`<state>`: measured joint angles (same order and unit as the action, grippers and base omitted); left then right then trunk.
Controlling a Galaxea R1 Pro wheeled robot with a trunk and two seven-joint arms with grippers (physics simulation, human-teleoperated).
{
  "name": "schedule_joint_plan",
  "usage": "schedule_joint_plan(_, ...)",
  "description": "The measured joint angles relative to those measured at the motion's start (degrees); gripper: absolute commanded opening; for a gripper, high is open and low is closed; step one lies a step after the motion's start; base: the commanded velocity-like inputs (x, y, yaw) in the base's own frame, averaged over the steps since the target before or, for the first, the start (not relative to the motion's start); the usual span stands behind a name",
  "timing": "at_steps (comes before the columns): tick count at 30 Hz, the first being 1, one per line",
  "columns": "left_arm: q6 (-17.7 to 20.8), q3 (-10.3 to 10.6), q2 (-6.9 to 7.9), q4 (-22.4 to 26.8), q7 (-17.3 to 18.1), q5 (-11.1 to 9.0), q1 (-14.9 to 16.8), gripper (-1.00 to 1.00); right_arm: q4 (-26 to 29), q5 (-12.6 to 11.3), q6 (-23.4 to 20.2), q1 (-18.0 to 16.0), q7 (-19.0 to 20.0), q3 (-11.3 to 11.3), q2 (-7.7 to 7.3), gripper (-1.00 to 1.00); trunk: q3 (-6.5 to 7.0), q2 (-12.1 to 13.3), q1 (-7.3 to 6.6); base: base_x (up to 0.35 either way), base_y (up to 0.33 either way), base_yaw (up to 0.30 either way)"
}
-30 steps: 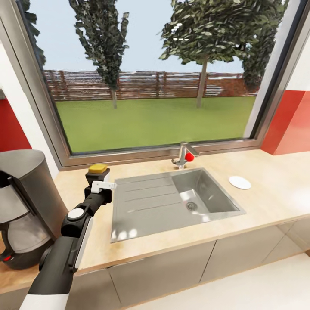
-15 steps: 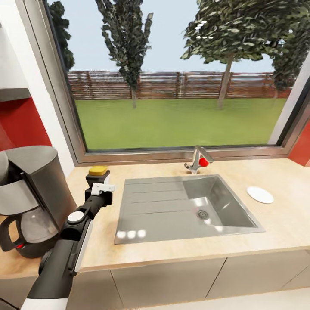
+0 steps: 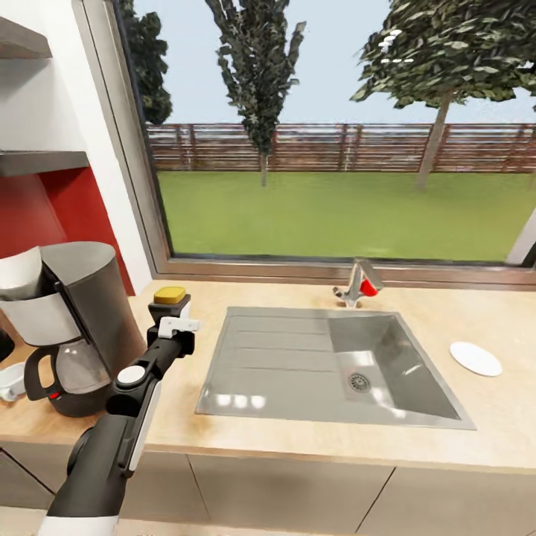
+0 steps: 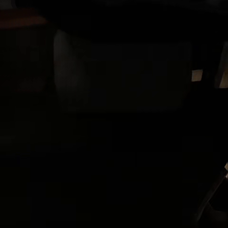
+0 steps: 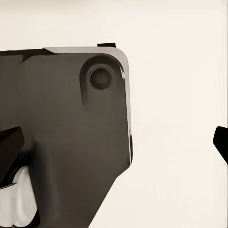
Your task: Set up a coffee station on the kitchen countertop: keep the coffee maker on the countertop, move the bottle of coffee from the kitchen shelf to the counter next to the coffee maker, place a paper coffee filter on top of the coffee maker, put the saucer next to the coffee maker with the coffee cup on the saucer, and place the electric kettle next to the coffee maker.
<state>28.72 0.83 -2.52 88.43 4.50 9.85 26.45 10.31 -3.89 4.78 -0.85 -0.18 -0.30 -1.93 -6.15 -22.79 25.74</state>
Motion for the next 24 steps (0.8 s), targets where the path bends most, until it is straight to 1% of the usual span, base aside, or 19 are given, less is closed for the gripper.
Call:
schedule_joint_plan(3, -0.07, 0.08, -0.12, -0.06, -0.02, -0.01, 0.03, -1.00, -0.04, 0.00, -0.02, 0.01, 0.00, 0.06, 0.00, 1.00, 0.00, 0.00, -0.01, 0.124, -0.258, 0.057)
schedule_joint_plan(7, -0.07, 0.09, -0.16, -0.32, -0.02, 0.01, 0.04, -1.00, -0.07, 0.07, 0.02, 0.01, -0.04, 0.25, -0.03, 1.00, 0.00, 0.00, -0.02, 0.230, -0.178, 0.009)
schedule_joint_plan(9, -0.06, 0.05, -0.13, -0.45, -0.02, 0.01, 0.04, -1.00, -0.12, 0.07, 0.02, 0.01, -0.03, 0.27, -0.06, 1.00, 0.00, 0.00, -0.01, 0.171, -0.066, 0.002)
schedule_joint_plan(12, -0.11, -0.13, 0.01, -0.66, -0.02, 0.14, -0.13, -1.00, -0.15, 0.09, 0.02, 0.01, -0.02, 0.35, -0.09, 1.00, 0.00, 0.00, 0.01, 0.016, -0.006, 0.000)
schedule_joint_plan(15, -0.57, -0.41, 0.32, -1.42, -0.21, 0.16, -1.24, -1.00, -0.10, 0.09, 0.06, 0.01, 0.01, 0.36, -0.09, 1.00, 0.00, 0.00, 0.01, 0.004, -0.002, 0.000)
schedule_joint_plan(16, -1.39, -0.46, 0.39, -1.66, -0.68, 0.19, -1.55, -1.00, -0.09, 0.08, 0.07, 0.01, 0.02, 0.36, -0.07, 1.00, 0.00, 0.00, 0.01, 0.001, 0.000, 0.000)
schedule_joint_plan(17, -3.66, -0.53, 0.45, -2.35, -1.97, 0.23, -2.18, -1.00, -0.08, 0.08, 0.09, 0.01, 0.02, 0.36, -0.04, 1.00, -0.01, 0.00, 0.01, 0.000, 0.000, 0.000)
schedule_joint_plan(18, -7.01, -0.57, 0.42, -3.61, -4.26, 0.28, -2.93, -1.00, -0.08, 0.08, 0.09, 0.01, 0.02, 0.40, 0.01, 1.00, -0.01, 0.00, 0.01, 0.000, 0.000, 0.000)
schedule_joint_plan(20, -10.45, -0.43, 0.24, -5.90, -7.49, 0.06, -3.46, -1.00, -0.08, 0.08, 0.10, 0.01, 0.02, 0.42, 0.06, 1.00, -0.01, 0.00, 0.01, 0.000, 0.000, 0.000)
schedule_joint_plan(21, -12.40, -0.34, 0.11, -8.20, -9.75, -0.31, -3.68, -1.00, -0.08, 0.09, 0.10, 0.01, 0.02, 0.43, 0.08, 1.00, -0.01, 0.00, 0.01, 0.000, 0.000, 0.000)
schedule_joint_plan(24, -15.41, -0.28, -0.08, -11.63, -11.25, -0.49, -3.79, -1.00, -0.08, 0.11, 0.10, 0.01, 0.02, 0.44, 0.22, 1.00, 0.00, 0.00, 0.01, 0.000, 0.000, 0.000)
